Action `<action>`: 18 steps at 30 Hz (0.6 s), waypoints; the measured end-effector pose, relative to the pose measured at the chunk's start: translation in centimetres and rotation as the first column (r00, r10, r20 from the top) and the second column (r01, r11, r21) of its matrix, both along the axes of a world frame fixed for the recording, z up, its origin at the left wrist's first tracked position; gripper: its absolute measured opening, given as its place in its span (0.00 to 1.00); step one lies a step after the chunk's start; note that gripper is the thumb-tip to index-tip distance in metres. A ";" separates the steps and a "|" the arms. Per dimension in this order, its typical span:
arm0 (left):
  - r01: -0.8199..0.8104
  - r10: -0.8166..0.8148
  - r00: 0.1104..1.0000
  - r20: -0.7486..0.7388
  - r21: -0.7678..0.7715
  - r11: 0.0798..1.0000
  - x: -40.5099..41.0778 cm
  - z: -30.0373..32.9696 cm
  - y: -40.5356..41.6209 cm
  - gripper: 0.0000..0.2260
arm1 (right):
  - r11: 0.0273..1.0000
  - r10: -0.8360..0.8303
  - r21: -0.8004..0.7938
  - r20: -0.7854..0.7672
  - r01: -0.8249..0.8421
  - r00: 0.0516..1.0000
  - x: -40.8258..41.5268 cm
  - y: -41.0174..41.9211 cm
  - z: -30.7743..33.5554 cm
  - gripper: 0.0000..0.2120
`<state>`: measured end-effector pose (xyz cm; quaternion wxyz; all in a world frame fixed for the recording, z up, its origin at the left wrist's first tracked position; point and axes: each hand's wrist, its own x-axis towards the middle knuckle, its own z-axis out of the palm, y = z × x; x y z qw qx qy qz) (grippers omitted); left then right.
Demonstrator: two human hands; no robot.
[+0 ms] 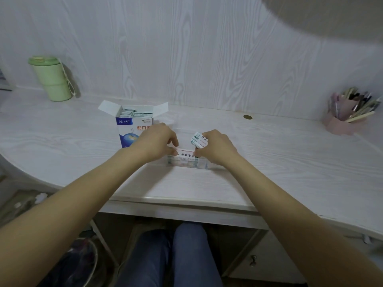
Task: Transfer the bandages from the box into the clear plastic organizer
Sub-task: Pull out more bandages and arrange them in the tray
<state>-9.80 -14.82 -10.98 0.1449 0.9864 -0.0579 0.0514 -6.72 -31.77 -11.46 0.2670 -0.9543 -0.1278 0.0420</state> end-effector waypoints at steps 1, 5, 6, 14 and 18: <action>0.002 -0.002 1.000 0.000 0.015 1.000 0.0 0.1 0.0 0.10 | 1.000 0.001 -0.006 -0.002 -0.001 1.000 0.0 0.0 0.1 0.10; 0.014 -0.014 1.000 -0.025 0.026 1.000 0.2 0.3 0.1 0.09 | 1.000 0.011 -0.008 -0.015 -0.011 1.000 0.1 0.1 0.2 0.04; 0.014 -0.014 0.999 -0.031 0.025 1.000 0.2 0.3 0.1 0.09 | 1.000 0.014 -0.005 -0.017 -0.014 1.000 0.1 0.1 0.2 0.04; 0.044 -0.002 0.981 0.195 -0.213 0.976 -0.2 2.0 -0.8 0.08 | 0.929 0.069 0.363 0.027 -0.074 0.997 -0.9 -1.9 2.8 0.11; 0.103 -0.065 0.994 0.086 -0.600 0.793 -0.1 3.5 -3.5 0.10 | 0.938 0.122 0.324 0.010 -0.118 0.993 -1.3 -2.2 3.7 0.23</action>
